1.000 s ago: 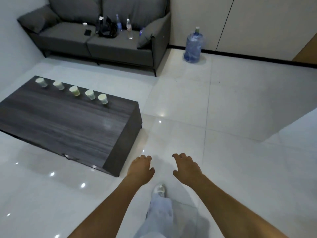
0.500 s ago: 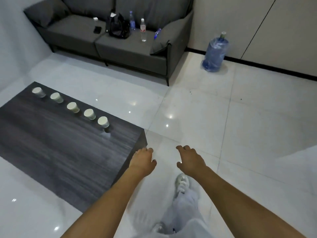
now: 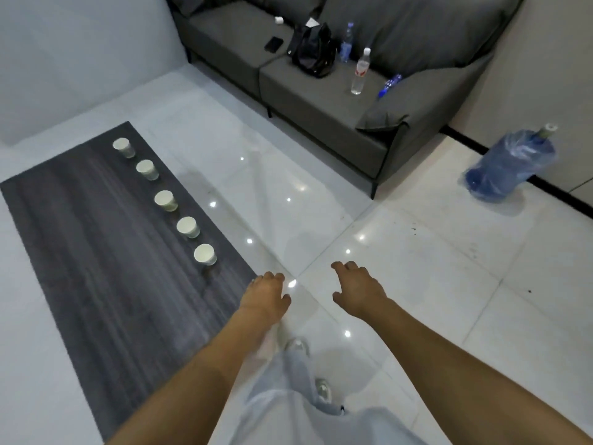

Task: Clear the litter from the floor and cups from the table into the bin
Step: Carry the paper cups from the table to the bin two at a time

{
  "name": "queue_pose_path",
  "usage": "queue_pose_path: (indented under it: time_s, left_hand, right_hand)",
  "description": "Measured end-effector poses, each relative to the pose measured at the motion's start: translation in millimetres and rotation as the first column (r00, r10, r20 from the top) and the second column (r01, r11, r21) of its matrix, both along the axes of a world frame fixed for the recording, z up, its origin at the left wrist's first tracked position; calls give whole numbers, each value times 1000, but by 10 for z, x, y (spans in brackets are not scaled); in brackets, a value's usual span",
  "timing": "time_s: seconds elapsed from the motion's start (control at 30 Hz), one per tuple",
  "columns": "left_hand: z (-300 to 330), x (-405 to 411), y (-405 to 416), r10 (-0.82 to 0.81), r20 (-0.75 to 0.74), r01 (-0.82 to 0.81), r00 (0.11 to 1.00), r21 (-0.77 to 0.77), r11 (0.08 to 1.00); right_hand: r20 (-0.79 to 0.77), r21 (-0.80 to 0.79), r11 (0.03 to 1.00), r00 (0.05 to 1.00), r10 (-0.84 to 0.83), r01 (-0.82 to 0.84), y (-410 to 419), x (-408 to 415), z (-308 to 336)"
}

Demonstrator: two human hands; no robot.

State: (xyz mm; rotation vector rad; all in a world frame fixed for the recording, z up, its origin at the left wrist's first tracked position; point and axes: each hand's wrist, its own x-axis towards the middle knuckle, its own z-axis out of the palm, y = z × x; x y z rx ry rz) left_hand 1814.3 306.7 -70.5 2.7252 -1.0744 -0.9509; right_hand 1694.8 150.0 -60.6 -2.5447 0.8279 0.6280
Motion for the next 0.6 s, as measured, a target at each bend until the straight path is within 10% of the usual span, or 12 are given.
queue_pose_path:
  time_s: [0.6]
  left_hand:
    - [-86, 2188, -1161, 393, -19, -393, 919, -15, 919]
  right_hand:
    - [25, 3, 912, 912, 410, -410, -1464, 2901, 120]
